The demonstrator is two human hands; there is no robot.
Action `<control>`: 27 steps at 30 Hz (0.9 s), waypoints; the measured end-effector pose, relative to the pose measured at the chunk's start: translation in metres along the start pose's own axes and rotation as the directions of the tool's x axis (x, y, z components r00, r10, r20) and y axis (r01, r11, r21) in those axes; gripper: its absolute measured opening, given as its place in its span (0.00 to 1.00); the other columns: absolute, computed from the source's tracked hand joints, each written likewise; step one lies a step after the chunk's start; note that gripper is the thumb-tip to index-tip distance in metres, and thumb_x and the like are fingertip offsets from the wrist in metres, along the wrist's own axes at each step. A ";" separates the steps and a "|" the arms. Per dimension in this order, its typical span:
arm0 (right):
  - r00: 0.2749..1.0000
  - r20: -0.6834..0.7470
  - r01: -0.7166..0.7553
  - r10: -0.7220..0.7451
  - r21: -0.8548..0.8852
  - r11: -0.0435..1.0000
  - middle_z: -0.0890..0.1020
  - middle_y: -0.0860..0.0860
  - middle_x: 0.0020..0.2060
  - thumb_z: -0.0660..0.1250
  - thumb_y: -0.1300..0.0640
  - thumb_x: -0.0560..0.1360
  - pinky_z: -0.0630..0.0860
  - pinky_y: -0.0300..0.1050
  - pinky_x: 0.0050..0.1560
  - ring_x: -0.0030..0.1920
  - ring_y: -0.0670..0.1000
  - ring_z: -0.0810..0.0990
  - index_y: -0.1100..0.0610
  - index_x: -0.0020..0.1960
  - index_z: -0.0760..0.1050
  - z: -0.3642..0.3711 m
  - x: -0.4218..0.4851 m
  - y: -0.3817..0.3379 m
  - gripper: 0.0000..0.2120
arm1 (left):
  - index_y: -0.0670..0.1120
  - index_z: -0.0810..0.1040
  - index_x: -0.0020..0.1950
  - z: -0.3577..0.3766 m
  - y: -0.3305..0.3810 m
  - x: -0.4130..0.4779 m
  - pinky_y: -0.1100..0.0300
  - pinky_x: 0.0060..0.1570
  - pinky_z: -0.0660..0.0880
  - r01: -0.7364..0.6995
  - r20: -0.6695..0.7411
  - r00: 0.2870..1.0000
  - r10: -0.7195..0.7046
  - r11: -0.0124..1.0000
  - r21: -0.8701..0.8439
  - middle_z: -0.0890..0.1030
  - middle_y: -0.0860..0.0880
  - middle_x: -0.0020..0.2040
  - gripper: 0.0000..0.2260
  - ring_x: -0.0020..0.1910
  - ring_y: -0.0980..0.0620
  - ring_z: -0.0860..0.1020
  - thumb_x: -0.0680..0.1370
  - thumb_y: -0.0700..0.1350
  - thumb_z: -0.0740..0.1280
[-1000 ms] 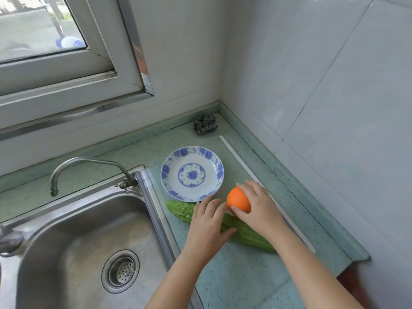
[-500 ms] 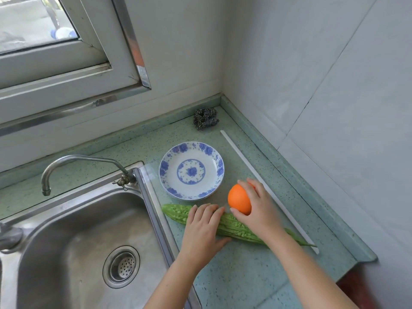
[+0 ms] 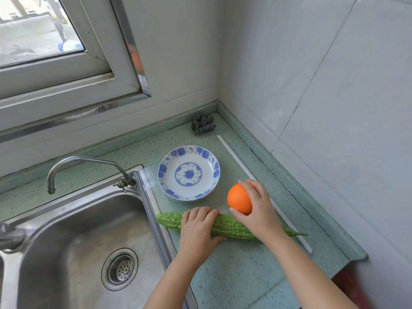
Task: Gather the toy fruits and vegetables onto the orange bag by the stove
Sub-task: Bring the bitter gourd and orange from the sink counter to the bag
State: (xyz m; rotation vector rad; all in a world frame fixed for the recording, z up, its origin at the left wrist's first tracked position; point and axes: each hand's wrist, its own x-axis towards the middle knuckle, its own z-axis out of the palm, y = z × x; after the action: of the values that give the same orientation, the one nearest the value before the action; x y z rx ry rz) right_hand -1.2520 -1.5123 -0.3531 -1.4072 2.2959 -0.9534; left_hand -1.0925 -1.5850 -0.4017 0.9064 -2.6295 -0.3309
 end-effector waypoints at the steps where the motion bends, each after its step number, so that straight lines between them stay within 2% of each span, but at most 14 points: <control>1: 1.000 -0.012 0.014 -0.014 -0.006 1.000 0.65 0.53 0.65 0.73 0.52 0.67 0.70 0.50 0.58 0.63 0.55 0.67 0.51 0.67 0.65 -0.003 -0.001 -0.001 0.31 | 0.49 0.78 0.50 -0.001 0.001 -0.001 0.56 0.49 0.64 0.014 -0.005 1.000 -0.014 1.000 0.013 0.80 0.52 0.45 0.32 0.44 0.48 0.78 0.51 0.60 0.79; 5: 0.996 -0.062 0.070 -0.070 -0.010 0.998 0.66 0.54 0.65 0.74 0.53 0.66 0.71 0.50 0.57 0.63 0.56 0.68 0.51 0.66 0.66 -0.016 -0.004 -0.007 0.31 | 0.49 0.80 0.48 -0.007 0.005 -0.006 0.53 0.43 0.74 0.065 -0.003 0.998 -0.065 0.996 0.061 0.80 0.52 0.42 0.31 0.40 0.49 0.79 0.50 0.60 0.80; 9: 0.987 -0.092 0.130 -0.129 0.009 0.991 0.67 0.55 0.64 0.75 0.53 0.66 0.68 0.46 0.55 0.63 0.56 0.68 0.51 0.66 0.66 -0.030 -0.011 -0.012 0.32 | 0.47 0.81 0.46 -0.014 0.008 -0.014 0.53 0.38 0.74 0.139 -0.016 0.990 -0.138 0.986 0.097 0.80 0.50 0.40 0.31 0.37 0.48 0.79 0.49 0.59 0.80; 15: 0.979 -0.089 0.183 -0.182 0.005 0.983 0.67 0.54 0.65 0.74 0.52 0.65 0.70 0.49 0.55 0.62 0.57 0.68 0.50 0.66 0.66 -0.052 -0.032 -0.015 0.32 | 0.46 0.80 0.44 -0.031 0.021 -0.029 0.54 0.34 0.72 0.257 -0.045 0.966 -0.253 0.956 0.141 0.78 0.49 0.37 0.29 0.35 0.45 0.79 0.49 0.58 0.81; 23: 0.971 -0.026 0.238 -0.237 0.014 0.971 0.64 0.53 0.67 0.74 0.51 0.67 0.70 0.46 0.54 0.63 0.55 0.67 0.49 0.67 0.64 -0.093 -0.069 -0.006 0.32 | 0.44 0.79 0.49 -0.051 0.071 -0.062 0.52 0.39 0.72 0.457 -0.192 0.881 -0.432 0.882 0.112 0.79 0.46 0.40 0.27 0.38 0.43 0.78 0.57 0.57 0.79; 27: 0.955 0.037 0.294 -0.295 0.034 0.955 0.63 0.52 0.67 0.72 0.50 0.68 0.72 0.49 0.56 0.63 0.54 0.66 0.47 0.68 0.63 -0.114 -0.087 -0.003 0.32 | 0.47 0.77 0.55 -0.059 0.107 -0.084 0.52 0.45 0.68 0.554 -0.226 0.819 -0.527 0.830 0.074 0.79 0.48 0.46 0.26 0.46 0.44 0.77 0.62 0.59 0.76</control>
State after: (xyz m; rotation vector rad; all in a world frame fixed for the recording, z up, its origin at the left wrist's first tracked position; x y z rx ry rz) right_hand -1.2702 -1.3935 -0.2744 -1.7748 2.0699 -1.0216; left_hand -1.0669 -1.4562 -0.3329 1.6489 -2.1859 -0.1805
